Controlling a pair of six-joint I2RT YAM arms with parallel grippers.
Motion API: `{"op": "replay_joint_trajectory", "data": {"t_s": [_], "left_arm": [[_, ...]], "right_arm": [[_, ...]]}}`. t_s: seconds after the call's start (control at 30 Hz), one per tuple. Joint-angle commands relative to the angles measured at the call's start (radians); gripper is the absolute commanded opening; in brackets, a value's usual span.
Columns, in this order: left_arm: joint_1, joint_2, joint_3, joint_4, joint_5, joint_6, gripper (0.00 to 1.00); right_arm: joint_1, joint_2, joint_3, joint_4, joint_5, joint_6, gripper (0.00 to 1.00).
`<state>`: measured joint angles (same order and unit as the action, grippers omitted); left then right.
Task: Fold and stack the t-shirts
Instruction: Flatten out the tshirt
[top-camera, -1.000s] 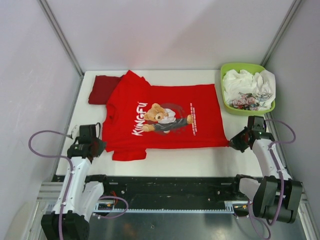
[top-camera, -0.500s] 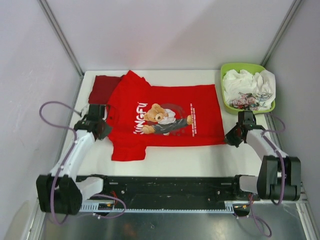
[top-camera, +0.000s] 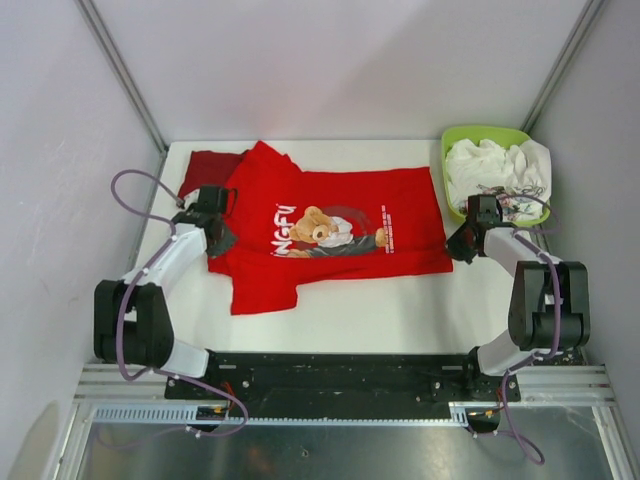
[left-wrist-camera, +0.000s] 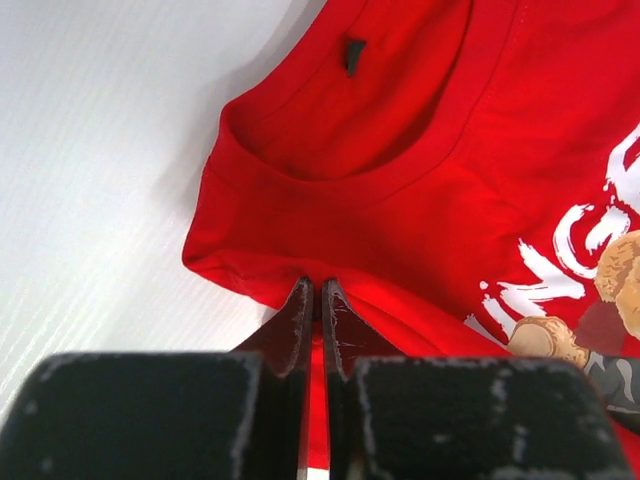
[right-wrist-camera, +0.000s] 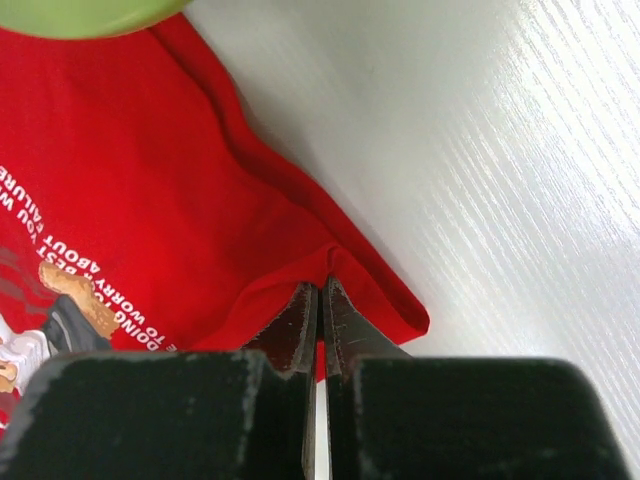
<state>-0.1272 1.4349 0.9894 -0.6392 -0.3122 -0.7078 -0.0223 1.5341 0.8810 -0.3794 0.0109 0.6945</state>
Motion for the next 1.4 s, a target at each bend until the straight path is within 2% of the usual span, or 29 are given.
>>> {"op": "replay_joint_trajectory", "data": {"t_s": [0.0, 0.23, 0.57, 0.7, 0.9, 1.13, 1.37], "left_arm": [[-0.004, 0.008, 0.055, 0.042, -0.05, 0.021, 0.06], [-0.002, 0.001, 0.093, 0.041, -0.071, 0.029, 0.06], [0.004, 0.102, 0.149, 0.043, -0.081, 0.041, 0.06], [0.007, 0.088, 0.158, 0.043, -0.067, 0.054, 0.05], [0.018, -0.063, 0.029, 0.033, -0.054, 0.023, 0.05], [0.029, -0.299, -0.146, -0.04, -0.06, -0.023, 0.1], [0.038, -0.411, -0.238, -0.154, -0.053, -0.086, 0.13]], "right_arm": [[-0.021, 0.027, 0.035, 0.042, 0.008, -0.021, 0.0], [-0.07, 0.009, 0.04, 0.045, -0.045, -0.041, 0.0], [-0.071, 0.06, 0.045, 0.1, -0.113, -0.036, 0.0], [-0.072, 0.045, 0.049, 0.086, -0.11, -0.035, 0.0], [-0.074, -0.024, 0.043, -0.019, -0.086, -0.049, 0.0], [-0.086, -0.2, -0.019, -0.2, -0.081, -0.061, 0.0], [-0.111, -0.324, -0.16, -0.348, -0.129, -0.036, 0.0]]}}
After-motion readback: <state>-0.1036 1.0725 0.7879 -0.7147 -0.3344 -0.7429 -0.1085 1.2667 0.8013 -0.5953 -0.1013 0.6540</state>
